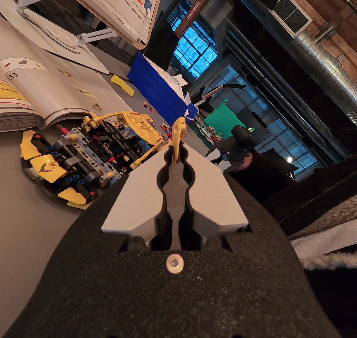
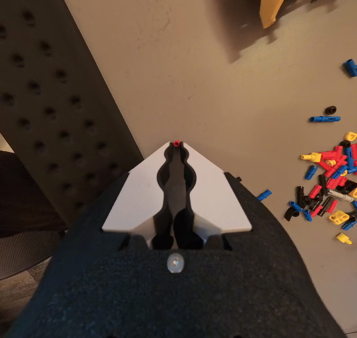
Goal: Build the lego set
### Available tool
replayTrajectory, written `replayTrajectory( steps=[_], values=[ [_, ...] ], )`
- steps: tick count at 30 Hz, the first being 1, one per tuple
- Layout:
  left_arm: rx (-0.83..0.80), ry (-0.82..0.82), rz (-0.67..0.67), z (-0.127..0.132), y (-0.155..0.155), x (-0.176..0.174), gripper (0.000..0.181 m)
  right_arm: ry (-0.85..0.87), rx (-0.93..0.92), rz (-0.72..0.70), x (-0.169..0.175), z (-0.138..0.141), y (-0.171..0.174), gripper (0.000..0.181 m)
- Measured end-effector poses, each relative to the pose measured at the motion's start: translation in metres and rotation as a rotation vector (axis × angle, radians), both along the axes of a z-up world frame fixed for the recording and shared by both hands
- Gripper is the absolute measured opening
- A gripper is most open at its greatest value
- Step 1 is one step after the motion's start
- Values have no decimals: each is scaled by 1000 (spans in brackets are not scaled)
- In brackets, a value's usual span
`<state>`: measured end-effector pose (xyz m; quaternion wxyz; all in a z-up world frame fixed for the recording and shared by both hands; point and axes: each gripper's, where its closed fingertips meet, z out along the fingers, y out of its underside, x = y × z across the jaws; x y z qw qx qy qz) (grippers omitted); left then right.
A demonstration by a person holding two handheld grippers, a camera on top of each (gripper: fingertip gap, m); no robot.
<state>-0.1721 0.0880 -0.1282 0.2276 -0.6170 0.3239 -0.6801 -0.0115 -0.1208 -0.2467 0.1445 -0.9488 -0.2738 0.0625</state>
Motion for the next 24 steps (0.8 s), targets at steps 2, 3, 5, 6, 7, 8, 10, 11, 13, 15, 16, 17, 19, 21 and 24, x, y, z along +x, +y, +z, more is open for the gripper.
replayTrajectory(
  steps=[2,3,5,6,7,8,10,11,13,15,16,17,19,21,24],
  values=[
    [2,0,2,0,0,0,7,-6,0,1,1,-1,0,6],
    [1,-1,2,0,0,0,7,-9,1,2,1,-1,0,6],
    [-1,-1,1,0,0,0,7,-10,2,3,1,-1,0,7],
    [-1,-1,2,0,0,0,7,-9,2,3,1,-1,0,7],
    [-1,-1,2,0,0,0,7,-8,1,3,1,-1,0,8],
    [-1,-1,2,0,0,0,7,-8,0,4,1,-1,0,8],
    [-1,-1,2,0,0,0,7,-16,-1,4,3,0,0,9],
    [0,-1,2,0,0,0,7,-17,2,4,3,1,0,9],
    [1,-1,3,0,0,0,7,-6,12,3,2,3,2,9],
    [0,-1,2,0,0,0,7,-3,14,4,2,4,3,9],
    [0,0,1,0,0,0,7,-3,13,6,2,4,3,8],
    [0,0,0,0,0,0,7,-1,10,10,1,3,3,6],
    [1,1,-1,0,0,0,7,3,3,15,0,2,3,5],
    [4,4,-1,-1,-1,0,7,17,12,17,-2,4,6,5],
    [-20,-20,-22,4,-6,2,7,85,131,29,-18,24,25,4]
  ],
)
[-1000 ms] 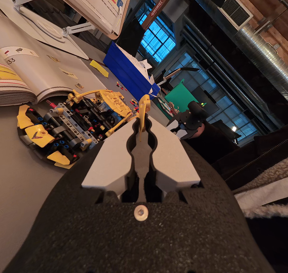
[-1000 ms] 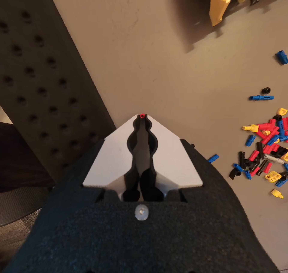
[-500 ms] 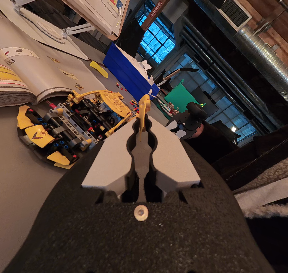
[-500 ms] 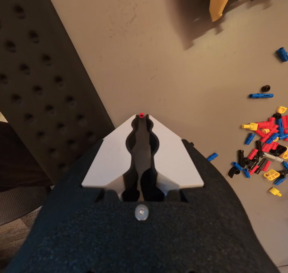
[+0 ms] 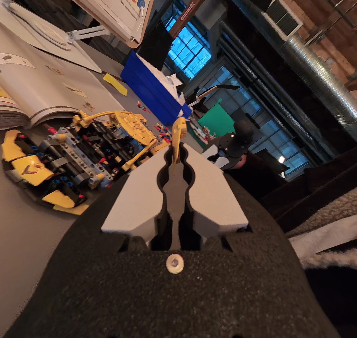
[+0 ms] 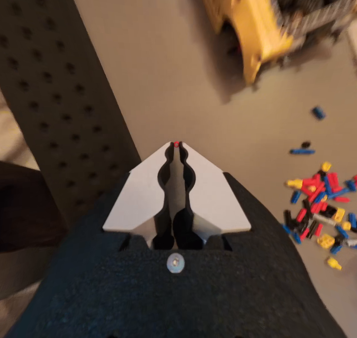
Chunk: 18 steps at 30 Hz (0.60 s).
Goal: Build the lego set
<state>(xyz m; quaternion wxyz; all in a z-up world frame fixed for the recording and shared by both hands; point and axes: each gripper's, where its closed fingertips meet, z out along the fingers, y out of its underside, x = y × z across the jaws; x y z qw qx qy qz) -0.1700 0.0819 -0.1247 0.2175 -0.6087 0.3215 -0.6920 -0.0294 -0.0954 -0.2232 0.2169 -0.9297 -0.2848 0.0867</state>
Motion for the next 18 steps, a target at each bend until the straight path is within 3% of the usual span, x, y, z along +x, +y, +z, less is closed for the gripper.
replayTrajectory(
  steps=[3,7,11,18],
  values=[
    [-138,-97,-34,15,-7,5,7,229,286,9,-51,58,50,4],
    [-508,-318,-69,42,-9,12,6,529,686,-97,-119,137,120,4],
    [-577,-455,-34,63,-12,13,6,714,793,-298,-133,147,149,3],
    [-634,-536,-14,72,-8,9,6,561,935,-271,-139,161,150,3]
  ],
)
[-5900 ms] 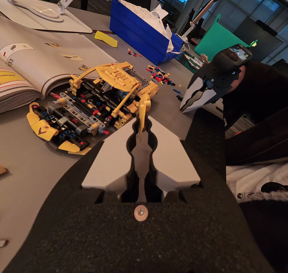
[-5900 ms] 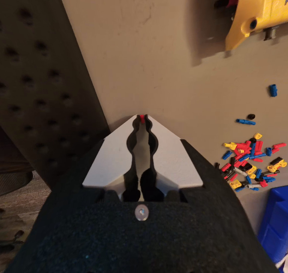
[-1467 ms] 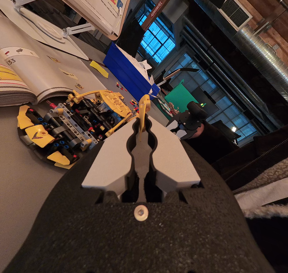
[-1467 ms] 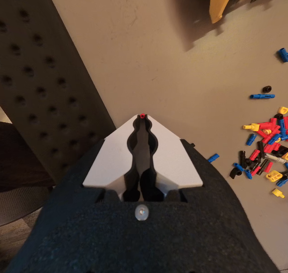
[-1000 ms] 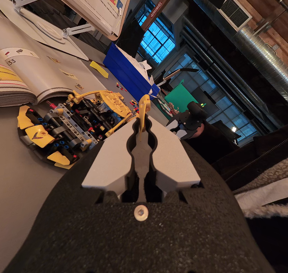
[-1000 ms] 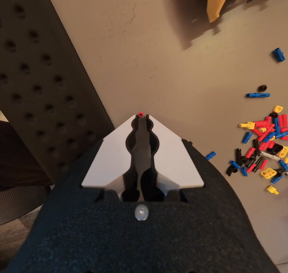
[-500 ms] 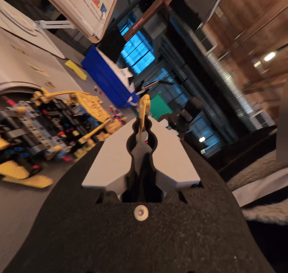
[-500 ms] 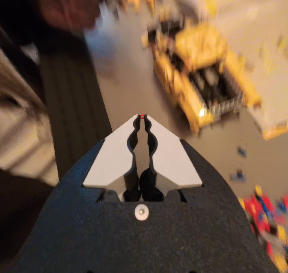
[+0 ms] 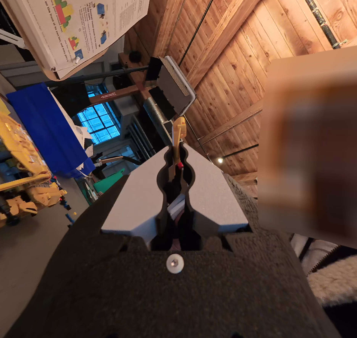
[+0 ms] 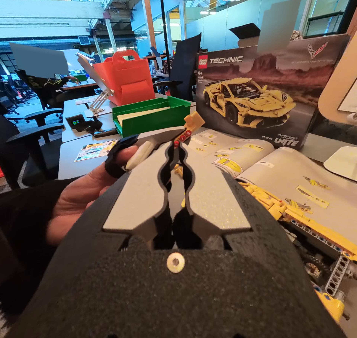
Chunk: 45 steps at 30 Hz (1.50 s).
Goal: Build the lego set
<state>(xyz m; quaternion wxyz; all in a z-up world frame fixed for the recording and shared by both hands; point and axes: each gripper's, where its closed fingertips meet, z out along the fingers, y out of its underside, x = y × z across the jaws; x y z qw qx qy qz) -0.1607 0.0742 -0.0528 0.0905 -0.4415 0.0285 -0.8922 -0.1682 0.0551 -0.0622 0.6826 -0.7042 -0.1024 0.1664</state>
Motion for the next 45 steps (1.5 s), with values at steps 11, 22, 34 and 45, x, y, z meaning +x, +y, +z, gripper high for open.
replayTrajectory(
  steps=[11,22,34,45],
  values=[
    [38,34,61,-1,-2,4,7,45,-17,-5,0,-3,6,3],
    [-80,49,166,-4,7,14,7,-52,19,-145,11,-10,15,3],
    [318,256,221,-13,0,19,7,-164,-79,-89,13,-21,11,3],
    [-10,118,49,-18,1,20,7,-219,-33,-101,14,-23,10,3]
  ],
)
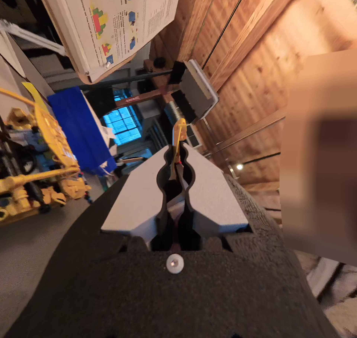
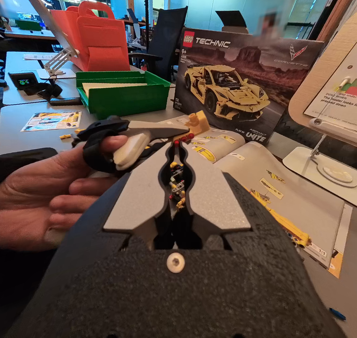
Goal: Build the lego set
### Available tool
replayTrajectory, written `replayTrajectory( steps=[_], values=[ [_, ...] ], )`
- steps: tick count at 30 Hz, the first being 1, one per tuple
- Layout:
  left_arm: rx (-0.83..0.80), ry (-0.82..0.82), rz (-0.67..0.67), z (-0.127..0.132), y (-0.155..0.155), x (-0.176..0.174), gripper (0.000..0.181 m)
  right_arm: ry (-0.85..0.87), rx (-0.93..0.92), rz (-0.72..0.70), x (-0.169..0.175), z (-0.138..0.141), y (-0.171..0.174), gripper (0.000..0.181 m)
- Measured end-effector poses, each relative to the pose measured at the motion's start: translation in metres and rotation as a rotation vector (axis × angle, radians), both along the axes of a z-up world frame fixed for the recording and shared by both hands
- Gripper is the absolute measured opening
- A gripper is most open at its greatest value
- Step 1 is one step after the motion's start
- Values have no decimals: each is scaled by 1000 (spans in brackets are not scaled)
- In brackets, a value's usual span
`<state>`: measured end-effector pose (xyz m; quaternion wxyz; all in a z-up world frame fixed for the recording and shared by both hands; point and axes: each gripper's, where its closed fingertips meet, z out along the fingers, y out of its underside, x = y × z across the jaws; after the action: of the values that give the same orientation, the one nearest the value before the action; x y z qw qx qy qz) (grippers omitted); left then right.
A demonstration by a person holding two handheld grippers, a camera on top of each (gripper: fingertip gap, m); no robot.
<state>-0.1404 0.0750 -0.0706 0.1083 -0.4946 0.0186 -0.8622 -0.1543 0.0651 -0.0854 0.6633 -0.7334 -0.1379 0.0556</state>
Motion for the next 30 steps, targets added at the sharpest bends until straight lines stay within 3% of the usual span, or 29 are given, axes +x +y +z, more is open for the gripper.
replayTrajectory(
  steps=[3,7,19,30],
  values=[
    [-87,-52,-13,1,1,-1,7,-49,20,-16,-1,2,0,3],
    [-78,-46,2,2,-1,-1,7,-97,28,-43,0,3,1,3],
    [-62,-2,41,-10,15,-7,6,-3,-4,-23,0,4,1,3],
    [-75,-30,15,-8,8,-7,6,0,-35,0,-5,-3,3,0]
  ],
)
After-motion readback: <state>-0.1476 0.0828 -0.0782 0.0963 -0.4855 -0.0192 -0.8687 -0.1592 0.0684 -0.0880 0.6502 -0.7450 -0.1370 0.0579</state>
